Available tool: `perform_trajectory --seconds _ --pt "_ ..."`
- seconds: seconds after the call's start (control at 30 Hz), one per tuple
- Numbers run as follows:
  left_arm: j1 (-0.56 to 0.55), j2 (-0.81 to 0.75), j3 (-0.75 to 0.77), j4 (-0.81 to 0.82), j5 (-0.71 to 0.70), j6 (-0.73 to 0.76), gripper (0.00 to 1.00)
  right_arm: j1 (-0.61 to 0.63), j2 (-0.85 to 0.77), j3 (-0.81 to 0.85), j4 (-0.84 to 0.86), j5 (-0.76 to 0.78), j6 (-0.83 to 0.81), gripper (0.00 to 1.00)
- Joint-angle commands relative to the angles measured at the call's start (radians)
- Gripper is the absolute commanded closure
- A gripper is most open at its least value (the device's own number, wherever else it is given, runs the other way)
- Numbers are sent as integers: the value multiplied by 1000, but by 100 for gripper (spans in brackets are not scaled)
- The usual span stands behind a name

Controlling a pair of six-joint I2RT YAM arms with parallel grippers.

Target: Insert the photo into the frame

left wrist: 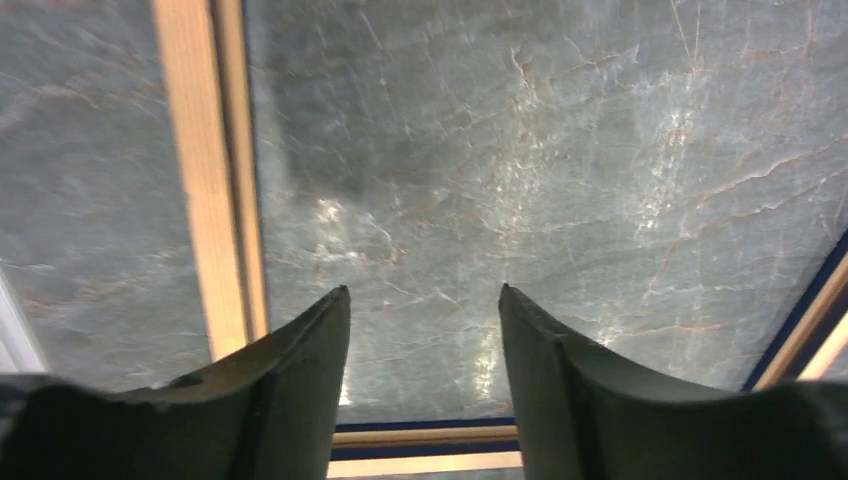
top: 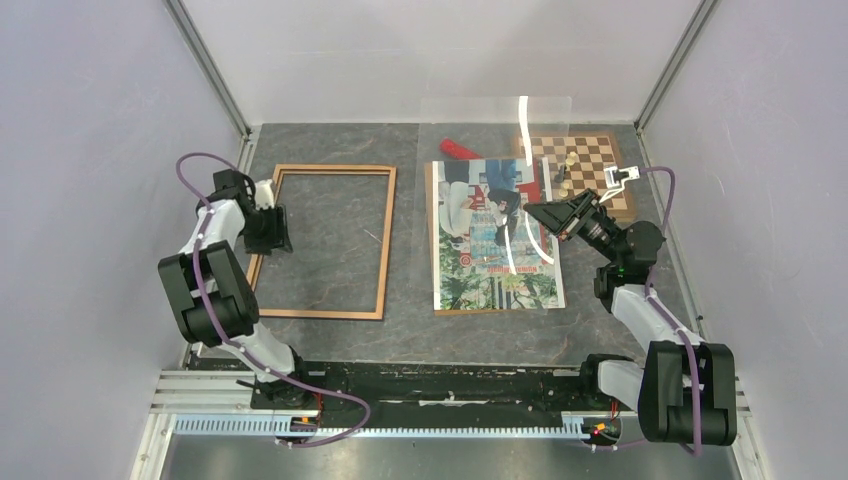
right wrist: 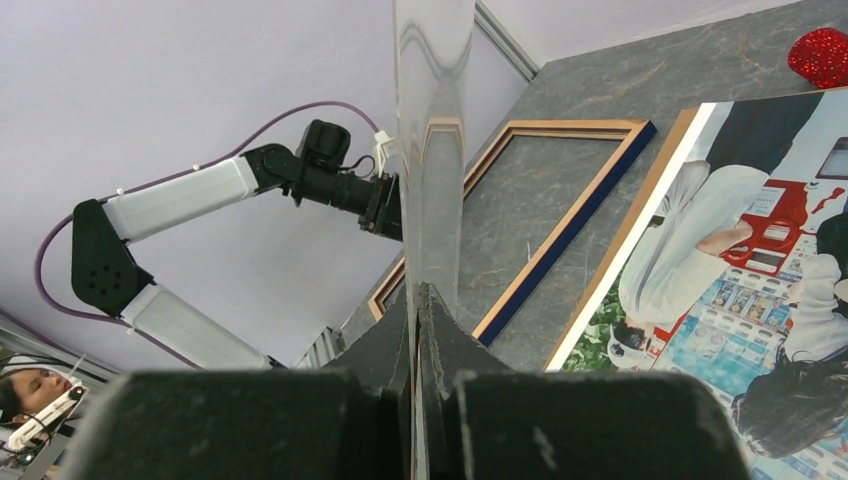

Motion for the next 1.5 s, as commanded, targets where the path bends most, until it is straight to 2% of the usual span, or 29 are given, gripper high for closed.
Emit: perform_trajectory --seconds 0.0,0.03,0.23,0.47,0.67,0.9,1.23,1.4,1.47 --pt "1 -13 89 19 -86 42 26 11 -2 36 49 17 -16 100" --pt "4 -1 110 15 -101 49 22 12 -3 36 49 17 -17 100" --pt "13 114 211 28 -168 109 19 17 1 34 59 10 -18 100" --pt "17 275 293 42 -187 172 21 18 14 25 77 5 -16 100" --pt "19 321 290 53 -152 163 36 19 20 22 82 2 -17 100" --pt "22 312 215 85 -129 157 55 21 27 21 70 4 -28 100" --pt "16 222 94 83 -14 18 77 31 38 28 35 17 -59 100" --pt "-5 164 36 83 46 -28 97 60 48 34 33 39 -67 100" --pt "-21 147 16 83 69 -39 98 63 58 38 51 49 -56 100"
